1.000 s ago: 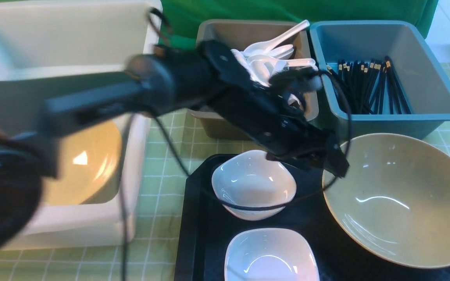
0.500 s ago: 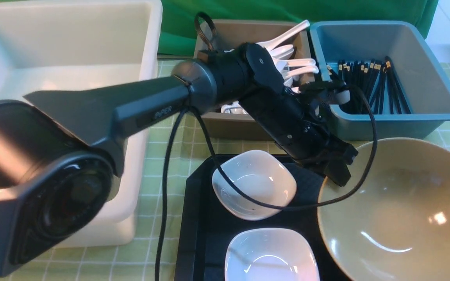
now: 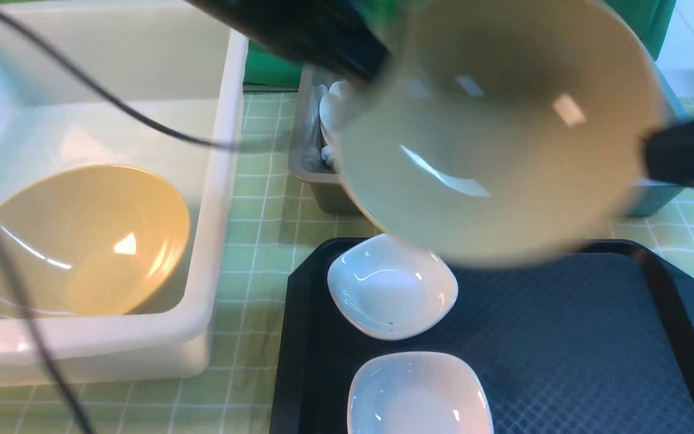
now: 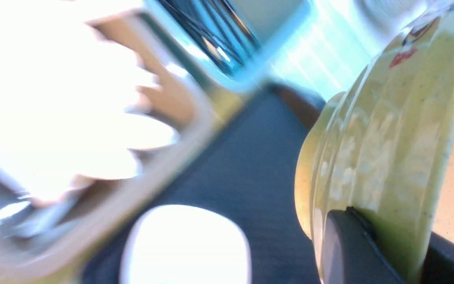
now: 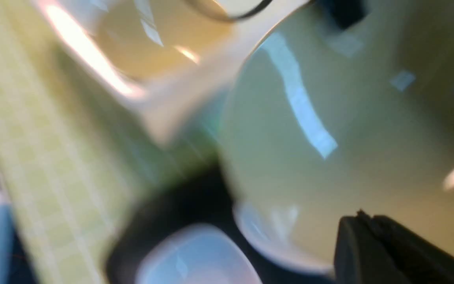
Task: On green table put chopsticks spoon bowls plates into blue grey white boxes.
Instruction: 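Place the tan bowl onto the bowl stack in the left bin with the left gripper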
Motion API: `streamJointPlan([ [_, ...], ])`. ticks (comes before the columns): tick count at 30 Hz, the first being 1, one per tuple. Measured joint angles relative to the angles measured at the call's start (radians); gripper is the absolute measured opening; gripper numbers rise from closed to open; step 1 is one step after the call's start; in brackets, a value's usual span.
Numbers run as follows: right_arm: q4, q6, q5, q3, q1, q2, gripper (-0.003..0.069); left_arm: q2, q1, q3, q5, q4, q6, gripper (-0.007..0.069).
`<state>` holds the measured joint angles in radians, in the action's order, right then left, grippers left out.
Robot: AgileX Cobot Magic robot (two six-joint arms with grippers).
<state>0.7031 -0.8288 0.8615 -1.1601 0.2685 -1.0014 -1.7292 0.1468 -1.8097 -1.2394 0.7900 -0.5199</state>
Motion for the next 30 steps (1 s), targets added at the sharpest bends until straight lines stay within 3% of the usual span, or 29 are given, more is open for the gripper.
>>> streamJointPlan([
  [3,0.088,-0.081,-0.004,-0.066,0.066,-0.111,0.0027,0.099,-0.166,0.055,0.002,-0.002,0.027,0.0017],
  [6,0.100,-0.099,-0.011,-0.137,0.139,-0.218,0.0027,0.204,-0.359,0.181,0.014,-0.012,0.046,0.0017],
  [9,0.104,-0.114,-0.021,-0.231,0.223,-0.352,0.0027,0.340,-0.606,0.437,0.015,-0.023,0.059,0.0017],
  [14,0.107,-0.114,-0.037,-0.321,0.281,-0.481,0.0029,0.399,-0.819,0.614,0.043,-0.066,0.062,0.0017],
  [21,0.105,-0.116,-0.046,-0.345,0.292,-0.543,0.0038,0.327,-0.857,0.618,0.103,-0.213,0.179,0.0017],
  [30,0.091,-0.116,-0.059,-0.345,0.292,-0.547,0.0047,0.191,-0.855,0.618,0.107,-0.204,0.204,0.0017],
])
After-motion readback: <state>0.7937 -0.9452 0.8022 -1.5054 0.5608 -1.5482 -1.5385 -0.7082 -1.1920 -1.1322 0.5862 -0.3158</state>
